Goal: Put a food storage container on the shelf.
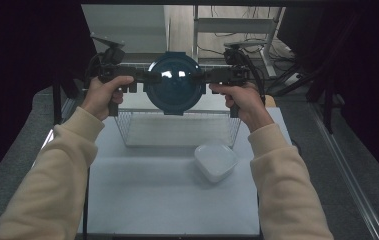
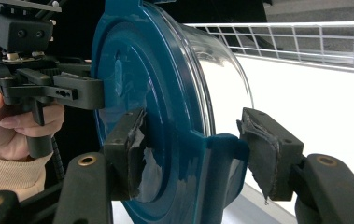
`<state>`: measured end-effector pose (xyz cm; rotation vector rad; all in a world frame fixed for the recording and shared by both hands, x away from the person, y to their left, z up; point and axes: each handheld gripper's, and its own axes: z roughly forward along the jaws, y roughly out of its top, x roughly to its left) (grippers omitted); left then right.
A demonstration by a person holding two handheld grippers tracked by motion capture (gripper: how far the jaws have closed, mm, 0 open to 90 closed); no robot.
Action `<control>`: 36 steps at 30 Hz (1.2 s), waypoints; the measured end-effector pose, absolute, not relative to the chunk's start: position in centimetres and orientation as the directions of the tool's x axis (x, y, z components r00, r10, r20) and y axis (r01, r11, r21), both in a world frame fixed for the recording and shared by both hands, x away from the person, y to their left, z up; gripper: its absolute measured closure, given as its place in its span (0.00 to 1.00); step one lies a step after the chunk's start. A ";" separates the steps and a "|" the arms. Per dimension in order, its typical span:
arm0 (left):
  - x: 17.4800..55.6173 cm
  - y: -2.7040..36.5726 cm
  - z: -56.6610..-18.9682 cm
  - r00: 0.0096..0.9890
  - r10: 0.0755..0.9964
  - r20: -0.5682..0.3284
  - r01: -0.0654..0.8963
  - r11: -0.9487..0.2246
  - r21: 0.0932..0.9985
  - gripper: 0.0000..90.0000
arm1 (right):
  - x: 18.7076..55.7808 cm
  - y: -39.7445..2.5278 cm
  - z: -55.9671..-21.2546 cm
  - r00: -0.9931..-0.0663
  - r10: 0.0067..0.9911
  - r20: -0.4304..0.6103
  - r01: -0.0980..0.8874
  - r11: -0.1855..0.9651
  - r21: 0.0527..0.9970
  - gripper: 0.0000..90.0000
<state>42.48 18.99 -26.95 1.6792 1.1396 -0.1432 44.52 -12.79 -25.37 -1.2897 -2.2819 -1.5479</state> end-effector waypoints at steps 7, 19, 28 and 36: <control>44.3 18.9 -28.3 0.527 0.593 -0.608 0.755 0.001 0.656 0.43 | 46.2 -13.0 -26.6 -0.611 0.598 0.519 0.710 0.124 0.694 0.46; 46.9 18.7 -30.5 0.469 0.579 -0.667 0.805 0.030 0.593 0.43 | 48.4 -13.1 -28.3 -0.556 0.622 0.550 0.753 0.098 0.651 0.45; 48.6 19.0 -31.6 0.408 0.542 -0.735 0.844 0.084 0.530 0.43 | 49.9 -13.4 -29.3 -0.482 0.622 0.618 0.799 0.021 0.602 0.45; 49.9 19.0 -32.8 0.352 0.519 -0.779 0.869 0.128 0.477 0.43 | 51.0 -13.5 -30.3 -0.407 0.615 0.675 0.841 -0.035 0.540 0.44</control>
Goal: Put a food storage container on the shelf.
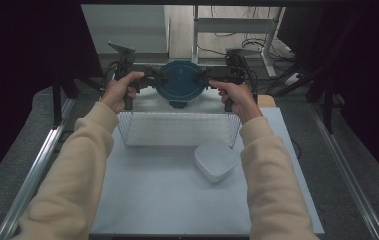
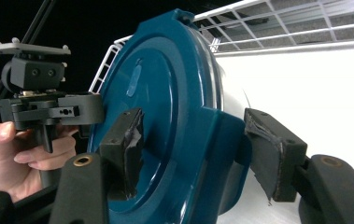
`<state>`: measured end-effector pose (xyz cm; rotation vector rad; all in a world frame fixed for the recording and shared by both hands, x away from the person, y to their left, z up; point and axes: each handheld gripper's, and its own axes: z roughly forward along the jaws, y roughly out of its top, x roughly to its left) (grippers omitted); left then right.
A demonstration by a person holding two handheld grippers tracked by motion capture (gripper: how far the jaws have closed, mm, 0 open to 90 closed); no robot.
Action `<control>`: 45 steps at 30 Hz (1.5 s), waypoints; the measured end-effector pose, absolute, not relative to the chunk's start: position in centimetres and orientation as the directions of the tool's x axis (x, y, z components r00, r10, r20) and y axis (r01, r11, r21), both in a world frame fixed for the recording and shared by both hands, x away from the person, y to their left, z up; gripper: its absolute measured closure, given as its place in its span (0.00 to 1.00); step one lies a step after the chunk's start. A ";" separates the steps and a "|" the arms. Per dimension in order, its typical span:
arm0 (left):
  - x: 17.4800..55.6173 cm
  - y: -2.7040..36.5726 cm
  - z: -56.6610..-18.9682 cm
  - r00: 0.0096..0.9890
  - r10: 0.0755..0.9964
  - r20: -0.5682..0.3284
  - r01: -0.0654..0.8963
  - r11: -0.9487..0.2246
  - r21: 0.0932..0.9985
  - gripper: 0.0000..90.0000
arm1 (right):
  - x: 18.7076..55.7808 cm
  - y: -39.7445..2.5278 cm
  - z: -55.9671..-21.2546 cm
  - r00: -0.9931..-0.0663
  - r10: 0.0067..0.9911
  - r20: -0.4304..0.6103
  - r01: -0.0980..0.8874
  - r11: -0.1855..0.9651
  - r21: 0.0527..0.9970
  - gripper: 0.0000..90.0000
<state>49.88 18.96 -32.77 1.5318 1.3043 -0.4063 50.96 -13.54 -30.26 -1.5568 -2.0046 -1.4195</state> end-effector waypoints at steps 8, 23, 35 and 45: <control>50.3 18.8 -33.4 0.352 0.509 -0.786 0.862 0.150 0.484 0.42 | 51.7 -14.0 -31.4 -0.358 0.604 0.712 0.864 -0.075 0.498 0.42; 43.5 20.0 -30.2 0.501 0.683 -0.532 0.670 0.083 0.737 0.22 | 45.7 -14.0 -27.7 -0.521 0.751 0.406 0.674 0.070 0.735 0.14; 32.4 19.7 -33.5 0.607 0.727 -0.320 0.531 -0.072 0.844 0.24 | 35.6 -16.9 -29.0 -0.649 0.722 0.240 0.523 0.194 0.830 0.15; 28.6 18.6 -39.3 0.616 0.746 -0.254 0.535 -0.160 0.829 0.24 | 30.4 -20.3 -33.9 -0.674 0.714 0.190 0.485 0.234 0.843 0.19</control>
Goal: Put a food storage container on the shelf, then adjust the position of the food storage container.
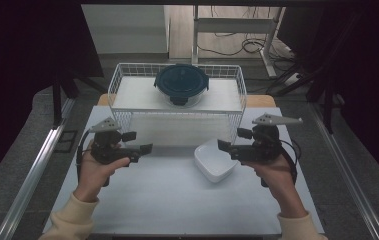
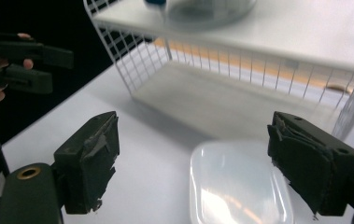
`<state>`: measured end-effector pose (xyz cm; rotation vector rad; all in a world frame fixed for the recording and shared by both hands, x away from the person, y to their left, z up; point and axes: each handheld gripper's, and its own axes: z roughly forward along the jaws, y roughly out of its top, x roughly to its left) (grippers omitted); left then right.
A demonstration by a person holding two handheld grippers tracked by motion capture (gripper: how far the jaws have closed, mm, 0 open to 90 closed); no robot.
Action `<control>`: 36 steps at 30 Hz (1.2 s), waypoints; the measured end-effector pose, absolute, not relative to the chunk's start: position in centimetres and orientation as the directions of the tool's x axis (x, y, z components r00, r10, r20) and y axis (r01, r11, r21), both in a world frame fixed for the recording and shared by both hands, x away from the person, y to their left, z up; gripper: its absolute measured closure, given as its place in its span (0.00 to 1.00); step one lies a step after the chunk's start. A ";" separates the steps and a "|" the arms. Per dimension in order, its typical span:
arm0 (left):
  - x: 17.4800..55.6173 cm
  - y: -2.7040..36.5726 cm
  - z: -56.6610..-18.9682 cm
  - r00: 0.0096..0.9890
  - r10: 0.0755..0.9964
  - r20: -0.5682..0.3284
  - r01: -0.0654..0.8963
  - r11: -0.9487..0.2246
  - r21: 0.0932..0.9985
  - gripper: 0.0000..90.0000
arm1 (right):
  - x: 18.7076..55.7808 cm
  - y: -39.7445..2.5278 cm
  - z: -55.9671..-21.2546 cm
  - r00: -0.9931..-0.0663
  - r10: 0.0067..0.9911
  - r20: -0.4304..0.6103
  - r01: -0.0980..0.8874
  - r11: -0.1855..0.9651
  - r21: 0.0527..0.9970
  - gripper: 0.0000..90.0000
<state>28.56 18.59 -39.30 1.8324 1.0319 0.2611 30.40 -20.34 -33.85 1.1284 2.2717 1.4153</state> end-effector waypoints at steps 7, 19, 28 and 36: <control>27.5 18.8 -42.6 0.572 0.777 -0.264 0.597 -0.173 0.783 0.25 | 28.6 -21.4 -37.7 -0.660 0.726 0.194 0.523 0.259 0.812 0.21; 26.3 17.9 -45.7 0.557 0.783 -0.276 0.652 -0.206 0.730 0.25 | 27.7 -21.3 -42.6 -0.631 0.751 0.194 0.603 0.318 0.731 0.23; 26.4 18.2 -46.1 0.541 0.797 -0.268 0.657 -0.202 0.726 0.25 | 28.0 -20.7 -44.7 -0.628 0.751 0.203 0.630 0.337 0.700 0.23; 26.6 18.0 -46.4 0.549 0.794 -0.259 0.659 -0.221 0.719 0.23 | 27.9 -20.6 -44.5 -0.634 0.751 0.185 0.614 0.343 0.710 0.22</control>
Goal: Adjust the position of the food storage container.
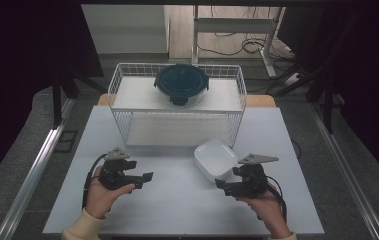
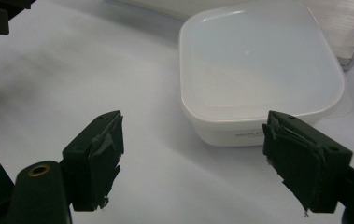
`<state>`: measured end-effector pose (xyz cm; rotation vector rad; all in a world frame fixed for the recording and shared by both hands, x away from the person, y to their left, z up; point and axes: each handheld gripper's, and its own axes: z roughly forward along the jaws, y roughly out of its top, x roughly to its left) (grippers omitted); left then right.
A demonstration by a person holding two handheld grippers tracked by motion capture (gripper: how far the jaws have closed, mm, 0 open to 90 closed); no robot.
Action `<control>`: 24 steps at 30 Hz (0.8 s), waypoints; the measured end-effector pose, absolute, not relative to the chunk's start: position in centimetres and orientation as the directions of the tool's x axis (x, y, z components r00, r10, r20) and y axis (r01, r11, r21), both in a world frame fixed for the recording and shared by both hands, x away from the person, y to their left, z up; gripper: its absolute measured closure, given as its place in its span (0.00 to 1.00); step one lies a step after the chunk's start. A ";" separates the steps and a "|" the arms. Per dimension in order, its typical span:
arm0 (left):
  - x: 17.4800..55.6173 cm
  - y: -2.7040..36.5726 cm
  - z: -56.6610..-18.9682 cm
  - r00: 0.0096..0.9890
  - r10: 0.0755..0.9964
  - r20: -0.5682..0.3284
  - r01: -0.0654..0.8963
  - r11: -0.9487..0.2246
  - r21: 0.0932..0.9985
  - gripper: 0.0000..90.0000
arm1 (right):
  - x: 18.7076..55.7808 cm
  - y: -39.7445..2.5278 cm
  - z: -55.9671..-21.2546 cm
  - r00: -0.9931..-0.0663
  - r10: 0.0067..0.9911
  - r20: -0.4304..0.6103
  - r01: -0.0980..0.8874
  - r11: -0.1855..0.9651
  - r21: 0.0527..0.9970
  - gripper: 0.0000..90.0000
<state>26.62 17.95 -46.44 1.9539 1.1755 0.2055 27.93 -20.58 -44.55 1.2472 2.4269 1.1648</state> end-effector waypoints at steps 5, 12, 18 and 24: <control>26.7 18.2 -46.7 0.547 0.790 -0.277 0.669 -0.214 0.712 0.23 | 28.0 -20.7 -44.7 -0.627 0.759 0.174 0.617 0.347 0.707 0.22; 26.6 18.0 -46.6 0.550 0.783 -0.290 0.673 -0.210 0.709 0.22 | 28.0 -20.5 -44.8 -0.631 0.758 0.165 0.616 0.359 0.701 0.22; 26.6 17.6 -46.8 0.563 0.775 -0.289 0.673 -0.226 0.704 0.22 | 28.0 -20.7 -44.6 -0.629 0.762 0.155 0.610 0.361 0.705 0.22; 26.8 17.6 -46.7 0.569 0.762 -0.308 0.677 -0.221 0.702 0.22 | 28.4 -21.6 -43.8 -0.609 0.777 0.159 0.618 0.339 0.709 0.26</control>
